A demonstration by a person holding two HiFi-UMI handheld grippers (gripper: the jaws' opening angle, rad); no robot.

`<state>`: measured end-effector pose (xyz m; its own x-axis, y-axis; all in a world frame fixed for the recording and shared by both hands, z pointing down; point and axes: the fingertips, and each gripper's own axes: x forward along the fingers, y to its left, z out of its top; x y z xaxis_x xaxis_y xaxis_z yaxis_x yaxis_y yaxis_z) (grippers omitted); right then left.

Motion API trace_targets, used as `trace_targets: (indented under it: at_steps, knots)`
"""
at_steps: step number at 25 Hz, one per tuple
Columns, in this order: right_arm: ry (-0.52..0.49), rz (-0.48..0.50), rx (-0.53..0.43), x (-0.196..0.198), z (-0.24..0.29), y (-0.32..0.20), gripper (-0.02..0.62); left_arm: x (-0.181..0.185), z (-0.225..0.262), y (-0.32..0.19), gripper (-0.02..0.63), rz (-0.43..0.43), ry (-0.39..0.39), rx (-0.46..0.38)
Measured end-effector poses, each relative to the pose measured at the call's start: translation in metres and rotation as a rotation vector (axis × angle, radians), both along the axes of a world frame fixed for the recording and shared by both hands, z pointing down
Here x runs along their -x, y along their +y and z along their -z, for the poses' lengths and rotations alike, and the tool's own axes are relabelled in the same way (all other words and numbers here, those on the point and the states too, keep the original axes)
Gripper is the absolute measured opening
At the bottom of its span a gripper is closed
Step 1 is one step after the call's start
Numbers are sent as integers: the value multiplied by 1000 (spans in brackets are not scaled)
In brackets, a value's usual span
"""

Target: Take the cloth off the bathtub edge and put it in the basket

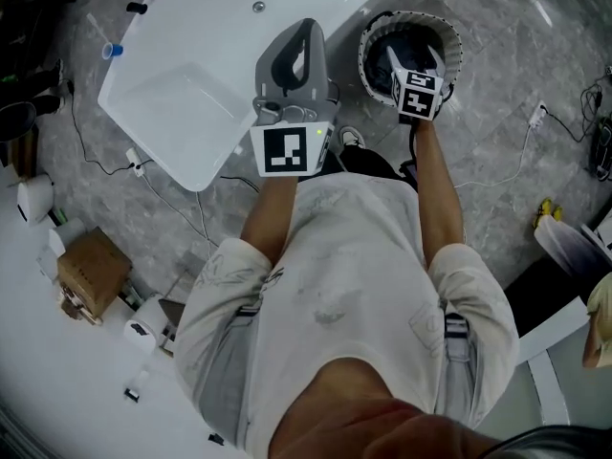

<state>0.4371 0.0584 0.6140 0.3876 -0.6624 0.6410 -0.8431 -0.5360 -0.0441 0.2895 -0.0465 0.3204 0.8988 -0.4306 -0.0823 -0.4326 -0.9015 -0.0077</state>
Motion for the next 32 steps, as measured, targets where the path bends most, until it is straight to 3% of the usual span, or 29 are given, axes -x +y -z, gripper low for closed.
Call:
trace_targets:
  at_steps: [13,22,27,32]
  knots:
    - [61,430,-83,140,37,-149,345,163,16,-77,0,394,6,-45]
    - [79,786,-174,299,80,-231,345,320,31,-97,0,730,5,-56]
    - [126,904,-271,370,126,-241,345,387,30,-92,0,828,7,-43]
    - [143,927,-416,404,187,-241,344,430,31,-88,0,887,15,-45]
